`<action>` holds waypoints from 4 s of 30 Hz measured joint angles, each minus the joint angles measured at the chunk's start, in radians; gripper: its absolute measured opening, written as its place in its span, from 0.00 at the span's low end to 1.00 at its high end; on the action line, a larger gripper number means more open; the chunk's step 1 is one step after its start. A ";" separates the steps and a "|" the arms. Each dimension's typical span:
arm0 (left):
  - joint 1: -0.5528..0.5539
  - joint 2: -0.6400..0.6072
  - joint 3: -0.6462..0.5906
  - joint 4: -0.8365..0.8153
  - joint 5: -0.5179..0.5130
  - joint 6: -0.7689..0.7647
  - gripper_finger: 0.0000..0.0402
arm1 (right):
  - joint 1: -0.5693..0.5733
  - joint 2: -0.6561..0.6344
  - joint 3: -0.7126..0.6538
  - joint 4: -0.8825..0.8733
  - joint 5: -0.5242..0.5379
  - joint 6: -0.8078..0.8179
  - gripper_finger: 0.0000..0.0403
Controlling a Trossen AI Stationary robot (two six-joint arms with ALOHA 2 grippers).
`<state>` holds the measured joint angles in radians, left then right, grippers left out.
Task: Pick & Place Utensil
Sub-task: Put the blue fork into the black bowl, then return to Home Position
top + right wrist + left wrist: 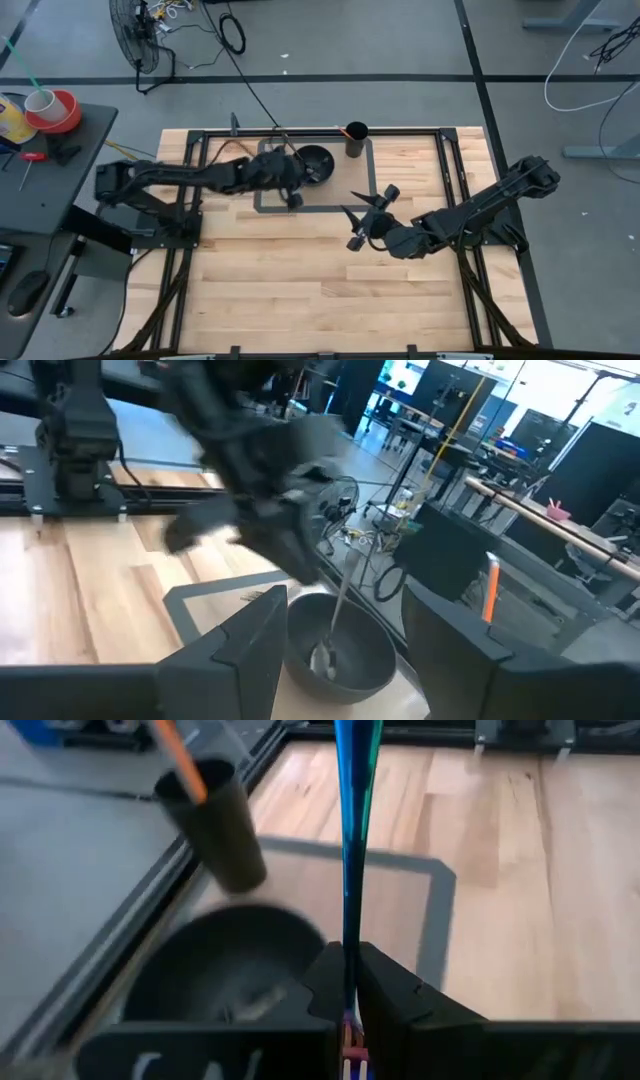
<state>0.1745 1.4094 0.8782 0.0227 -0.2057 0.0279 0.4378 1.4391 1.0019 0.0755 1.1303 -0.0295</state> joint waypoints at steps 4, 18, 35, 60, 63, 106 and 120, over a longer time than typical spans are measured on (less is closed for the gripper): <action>0.041 0.118 0.132 -0.014 0.093 0.128 0.04 | 0.006 0.000 0.000 -0.017 -0.007 0.016 0.50; 0.176 0.394 0.358 -0.085 0.162 0.282 0.04 | 0.007 0.001 0.000 -0.034 -0.023 0.022 0.50; 0.222 0.508 0.357 -0.126 0.223 0.271 0.06 | 0.003 0.001 0.000 -0.042 -0.023 0.026 0.50; 0.218 0.508 0.357 -0.127 0.238 0.256 0.07 | 0.002 0.001 0.000 -0.042 -0.024 0.029 0.50; 0.218 0.508 0.357 -0.131 0.276 0.252 0.07 | 0.002 0.001 0.000 -0.042 -0.024 0.029 0.50; 0.219 0.508 0.357 -0.148 0.331 0.455 0.22 | 0.001 0.002 0.000 -0.041 -0.074 0.028 0.50; 0.187 0.379 0.357 -0.307 0.272 0.424 0.22 | 0.001 0.002 0.000 -0.038 -0.074 0.028 0.50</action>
<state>0.3611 1.7882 1.2350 -0.2841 0.0668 0.4519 0.4393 1.4406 1.0019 0.0376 1.0561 -0.0015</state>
